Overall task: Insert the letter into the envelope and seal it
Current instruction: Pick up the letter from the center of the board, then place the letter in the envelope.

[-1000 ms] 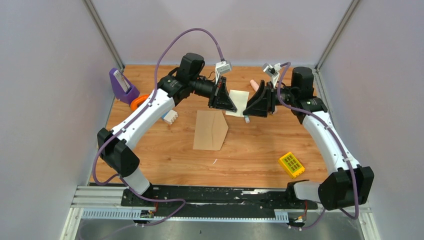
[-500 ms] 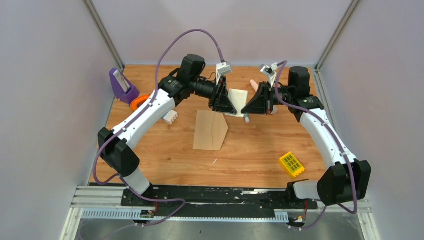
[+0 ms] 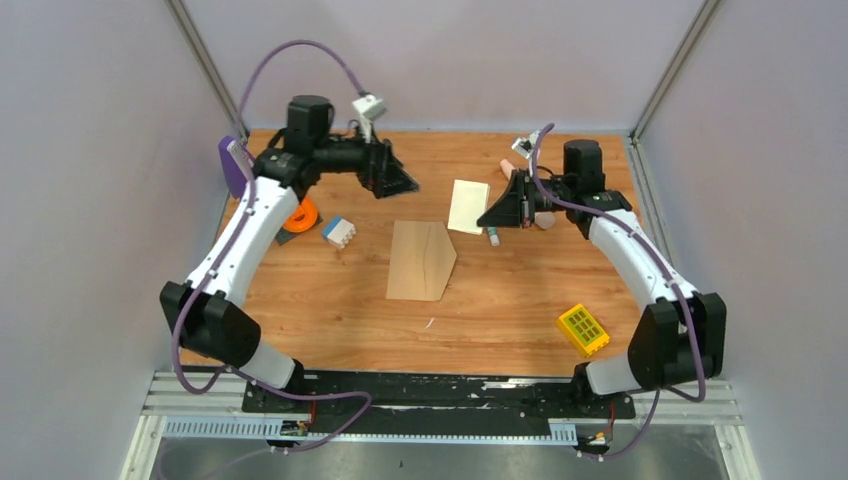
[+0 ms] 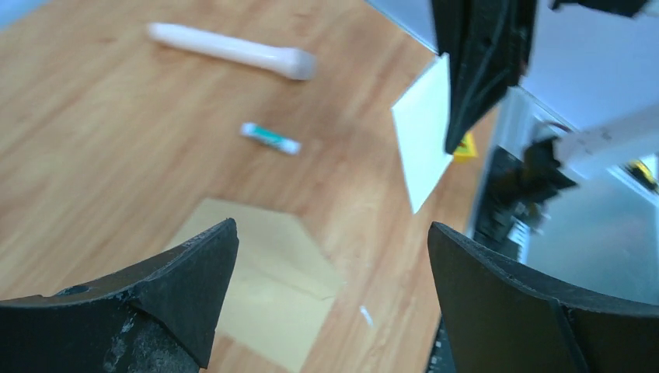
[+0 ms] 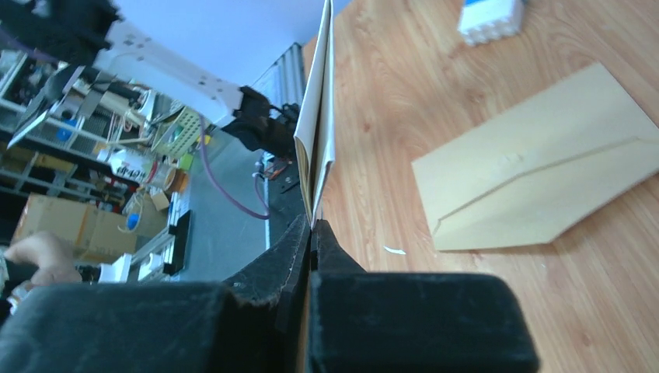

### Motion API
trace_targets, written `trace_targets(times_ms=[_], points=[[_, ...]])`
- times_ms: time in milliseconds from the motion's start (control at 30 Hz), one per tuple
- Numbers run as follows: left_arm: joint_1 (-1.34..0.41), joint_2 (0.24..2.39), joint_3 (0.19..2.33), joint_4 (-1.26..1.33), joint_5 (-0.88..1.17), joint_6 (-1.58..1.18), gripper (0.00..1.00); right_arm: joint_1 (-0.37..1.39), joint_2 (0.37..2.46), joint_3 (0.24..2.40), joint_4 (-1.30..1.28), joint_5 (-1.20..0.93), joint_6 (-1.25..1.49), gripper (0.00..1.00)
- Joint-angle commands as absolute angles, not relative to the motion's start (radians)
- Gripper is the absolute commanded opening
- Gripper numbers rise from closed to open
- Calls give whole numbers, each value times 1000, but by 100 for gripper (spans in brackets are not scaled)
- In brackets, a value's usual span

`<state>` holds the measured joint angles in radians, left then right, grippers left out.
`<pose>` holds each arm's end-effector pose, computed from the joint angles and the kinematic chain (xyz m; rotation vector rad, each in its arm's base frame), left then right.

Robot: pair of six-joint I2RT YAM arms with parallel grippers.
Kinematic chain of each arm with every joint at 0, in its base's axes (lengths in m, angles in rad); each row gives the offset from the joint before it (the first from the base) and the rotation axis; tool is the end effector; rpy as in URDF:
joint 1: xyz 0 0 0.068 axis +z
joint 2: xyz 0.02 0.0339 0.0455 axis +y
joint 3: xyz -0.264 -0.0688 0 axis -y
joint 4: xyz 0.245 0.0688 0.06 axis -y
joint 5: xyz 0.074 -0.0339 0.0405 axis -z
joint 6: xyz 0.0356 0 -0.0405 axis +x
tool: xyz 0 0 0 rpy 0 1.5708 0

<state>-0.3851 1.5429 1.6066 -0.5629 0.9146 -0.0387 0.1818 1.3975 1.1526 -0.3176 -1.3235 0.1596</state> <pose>0.3021 -0.1529 0.4070 0.9117 1.8519 -1.2006 0.2856 0.0876 0.3282 -0.8147 1.8393 1.5919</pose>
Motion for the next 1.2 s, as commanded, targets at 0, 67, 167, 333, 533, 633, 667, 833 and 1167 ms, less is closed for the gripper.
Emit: trace_targets(times_ms=[0, 67, 167, 333, 533, 633, 667, 833, 1167], points=[[-264, 1484, 1513, -514, 816, -9, 100, 179, 1498, 1177, -331, -1158, 189, 0], [-261, 1490, 1456, -519, 772, 33, 100, 181, 1548, 1183, -330, -1104, 209, 0], [-261, 1514, 1373, -501, 755, 37, 100, 195, 1614, 1191, -342, -1052, 218, 0], [-261, 1566, 1311, -477, 726, 27, 100, 245, 1682, 1218, -369, -1013, 210, 0], [-261, 1631, 1272, -452, 659, -18, 100, 319, 1761, 1227, -382, -963, 198, 0], [-260, 1665, 1261, -451, 639, -24, 100, 345, 1805, 1243, -386, -944, 201, 0], [-259, 1682, 1260, -451, 638, -24, 100, 351, 1820, 1246, -389, -936, 203, 0], [-259, 1744, 1280, -475, 648, -11, 100, 358, 1883, 1251, -393, -934, 208, 0], [-258, 1849, 1311, -496, 685, -14, 100, 375, 2012, 1300, -436, -917, 221, 0]])
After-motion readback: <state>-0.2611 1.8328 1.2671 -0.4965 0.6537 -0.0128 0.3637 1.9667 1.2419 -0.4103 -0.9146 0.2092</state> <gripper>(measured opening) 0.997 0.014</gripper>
